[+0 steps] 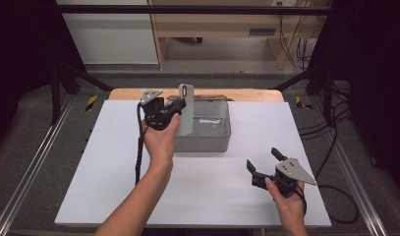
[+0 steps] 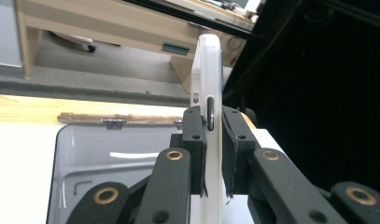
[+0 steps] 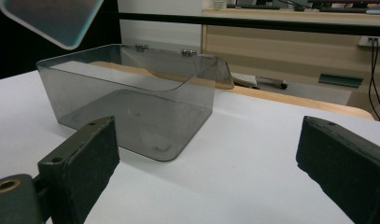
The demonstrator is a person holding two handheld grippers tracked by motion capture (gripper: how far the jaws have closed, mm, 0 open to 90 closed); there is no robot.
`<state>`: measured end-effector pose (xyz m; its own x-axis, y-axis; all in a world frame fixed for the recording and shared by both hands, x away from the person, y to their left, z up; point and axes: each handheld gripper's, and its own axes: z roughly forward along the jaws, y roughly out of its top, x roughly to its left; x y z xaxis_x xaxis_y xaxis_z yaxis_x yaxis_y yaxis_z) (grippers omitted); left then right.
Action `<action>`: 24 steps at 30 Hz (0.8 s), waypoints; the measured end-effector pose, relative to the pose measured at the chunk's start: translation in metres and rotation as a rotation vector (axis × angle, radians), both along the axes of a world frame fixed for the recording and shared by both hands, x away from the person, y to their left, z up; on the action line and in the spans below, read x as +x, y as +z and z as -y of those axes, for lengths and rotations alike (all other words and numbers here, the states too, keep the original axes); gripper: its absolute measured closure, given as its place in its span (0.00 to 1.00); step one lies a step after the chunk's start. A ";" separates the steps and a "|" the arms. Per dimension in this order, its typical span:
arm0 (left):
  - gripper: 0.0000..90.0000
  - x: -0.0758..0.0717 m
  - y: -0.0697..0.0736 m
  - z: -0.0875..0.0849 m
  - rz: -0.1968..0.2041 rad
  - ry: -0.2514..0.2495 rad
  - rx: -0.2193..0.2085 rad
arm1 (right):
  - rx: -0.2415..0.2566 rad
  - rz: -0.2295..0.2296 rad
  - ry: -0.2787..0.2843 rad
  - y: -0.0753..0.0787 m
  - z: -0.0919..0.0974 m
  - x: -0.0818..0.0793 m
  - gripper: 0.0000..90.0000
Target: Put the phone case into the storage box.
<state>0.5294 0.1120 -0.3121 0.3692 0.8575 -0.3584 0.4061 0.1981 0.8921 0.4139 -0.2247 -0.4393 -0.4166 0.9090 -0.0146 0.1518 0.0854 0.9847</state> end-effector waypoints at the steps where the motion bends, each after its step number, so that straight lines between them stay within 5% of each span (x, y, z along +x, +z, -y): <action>1: 0.90 0.003 0.001 0.002 -0.002 0.009 0.003 | -0.003 0.001 0.001 0.000 0.000 0.000 0.07; 13: 0.90 0.037 0.001 0.005 -0.068 0.064 -0.012 | -0.019 -0.014 0.008 -0.001 -0.003 0.002 0.06; 17: 0.90 0.040 -0.002 0.003 -0.089 0.082 -0.032 | -0.022 -0.013 0.012 -0.001 -0.003 0.002 0.06; 24: 0.90 0.040 -0.006 0.002 -0.109 0.108 -0.006 | -0.021 -0.015 0.019 -0.001 -0.004 0.002 0.06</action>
<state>0.5691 0.1101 -0.3177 0.2337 0.8879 -0.3962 0.4762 0.2508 0.8428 0.4163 -0.2207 -0.4404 -0.4339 0.9006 -0.0274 0.1652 0.1094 0.9802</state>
